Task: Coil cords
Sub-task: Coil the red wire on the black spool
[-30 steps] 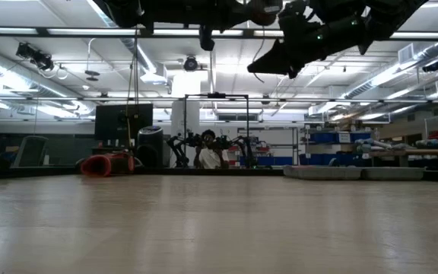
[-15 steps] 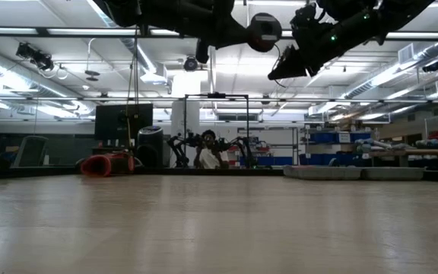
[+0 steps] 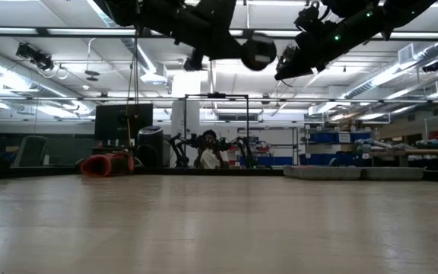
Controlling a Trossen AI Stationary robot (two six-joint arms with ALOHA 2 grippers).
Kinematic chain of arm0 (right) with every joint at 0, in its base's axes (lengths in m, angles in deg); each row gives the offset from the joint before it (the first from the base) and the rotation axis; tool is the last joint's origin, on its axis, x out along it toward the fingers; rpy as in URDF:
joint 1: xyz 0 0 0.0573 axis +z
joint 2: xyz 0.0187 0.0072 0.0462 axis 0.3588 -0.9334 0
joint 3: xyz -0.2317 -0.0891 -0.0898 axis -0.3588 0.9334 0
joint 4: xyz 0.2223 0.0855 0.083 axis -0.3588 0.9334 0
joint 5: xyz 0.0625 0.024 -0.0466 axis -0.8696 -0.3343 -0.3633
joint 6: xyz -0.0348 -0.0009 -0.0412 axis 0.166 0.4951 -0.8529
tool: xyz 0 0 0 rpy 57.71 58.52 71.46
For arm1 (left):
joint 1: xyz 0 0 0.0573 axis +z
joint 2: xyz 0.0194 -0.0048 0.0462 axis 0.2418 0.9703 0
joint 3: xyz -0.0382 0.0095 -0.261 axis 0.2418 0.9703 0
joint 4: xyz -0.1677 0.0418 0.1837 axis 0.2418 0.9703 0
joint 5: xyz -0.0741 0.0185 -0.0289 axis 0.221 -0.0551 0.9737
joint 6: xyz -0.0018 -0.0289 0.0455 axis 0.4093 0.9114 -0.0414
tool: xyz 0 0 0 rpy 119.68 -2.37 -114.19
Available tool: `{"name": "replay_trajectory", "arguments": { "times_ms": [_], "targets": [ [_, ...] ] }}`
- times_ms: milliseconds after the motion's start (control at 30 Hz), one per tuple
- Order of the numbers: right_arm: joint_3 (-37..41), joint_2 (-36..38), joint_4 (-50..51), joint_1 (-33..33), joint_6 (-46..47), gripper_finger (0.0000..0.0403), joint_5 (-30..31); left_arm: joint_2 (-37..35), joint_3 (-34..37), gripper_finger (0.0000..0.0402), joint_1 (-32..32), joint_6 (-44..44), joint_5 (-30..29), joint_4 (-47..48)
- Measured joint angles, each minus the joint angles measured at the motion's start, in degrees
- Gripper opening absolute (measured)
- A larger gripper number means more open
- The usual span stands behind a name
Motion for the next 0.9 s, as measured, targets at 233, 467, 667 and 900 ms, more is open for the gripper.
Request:
{"name": "replay_trajectory", "arguments": {
  "times_ms": [233, 467, 667, 900],
  "targets": [
    [0.0, 0.62, 0.02, 0.26, -0.88, 0.0, 0.14, 0.0, 0.0, 0.0, 0.0, -2.68, -5.25, 8.88],
    [0.0, 0.59, -3.88, 1.94, -1.23, 0.0, -0.23, 0.13, 0.0, 0.0, 0.0, -4.01, -8.89, 13.53],
    [0.0, -0.5, -9.02, 4.16, 0.9, 0.0, -3.46, 0.59, 0.0, 0.0, -0.06, -4.0, -12.22, 13.73],
    [0.0, -5.93, -18.64, 5.61, 1.15, 0.0, -3.43, 2.61, 0.0, 0.0, -0.84, -4.4, -15.96, 8.51]
  ]
}}
